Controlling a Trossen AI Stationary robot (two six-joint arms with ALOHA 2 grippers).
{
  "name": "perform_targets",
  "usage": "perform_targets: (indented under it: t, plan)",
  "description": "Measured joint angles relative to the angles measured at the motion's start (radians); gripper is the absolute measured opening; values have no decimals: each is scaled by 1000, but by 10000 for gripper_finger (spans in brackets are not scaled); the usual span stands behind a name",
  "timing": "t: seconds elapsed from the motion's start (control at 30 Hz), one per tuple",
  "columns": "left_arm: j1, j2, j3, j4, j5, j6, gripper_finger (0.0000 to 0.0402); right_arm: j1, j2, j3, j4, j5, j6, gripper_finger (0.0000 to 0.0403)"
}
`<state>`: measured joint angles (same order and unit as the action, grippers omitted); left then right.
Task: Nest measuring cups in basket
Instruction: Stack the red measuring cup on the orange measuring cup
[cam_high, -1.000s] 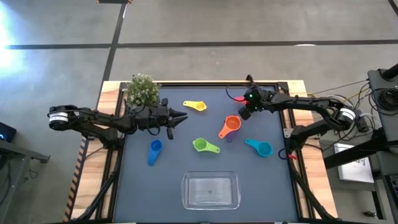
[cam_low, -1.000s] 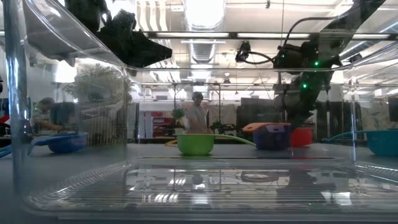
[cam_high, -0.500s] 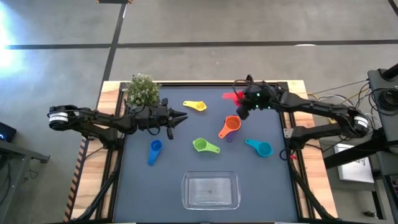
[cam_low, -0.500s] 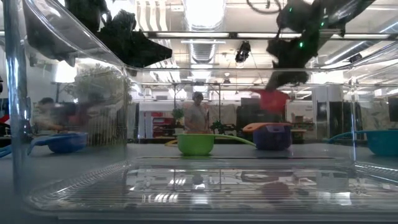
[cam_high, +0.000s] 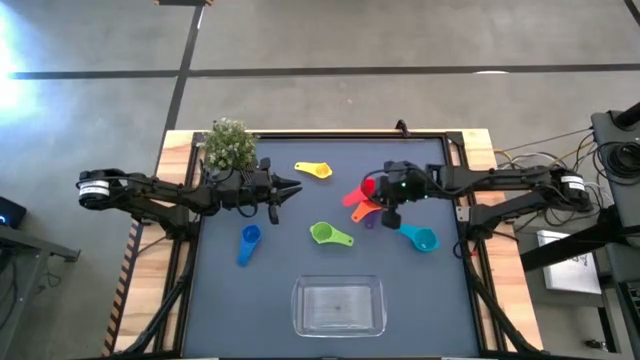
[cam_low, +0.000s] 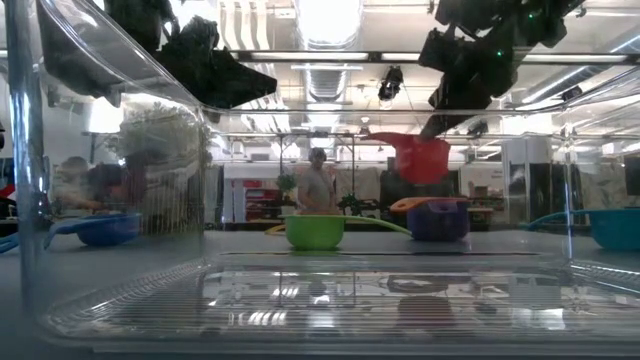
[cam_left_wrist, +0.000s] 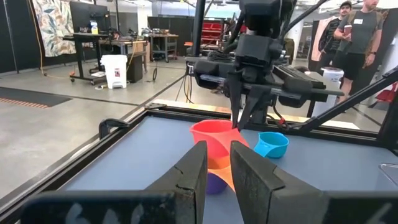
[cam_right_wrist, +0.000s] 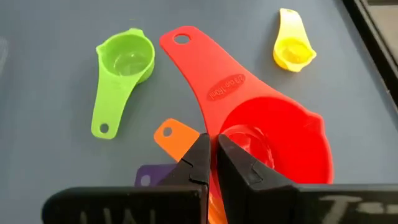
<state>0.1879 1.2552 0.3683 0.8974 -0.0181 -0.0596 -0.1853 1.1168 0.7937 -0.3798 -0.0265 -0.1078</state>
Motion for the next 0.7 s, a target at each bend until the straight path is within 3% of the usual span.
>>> perform_targets:
  t: [0.7]
  plan:
    - [0,0,0,0,0,0,54,-9,0,-48,-33,0,-22,8]
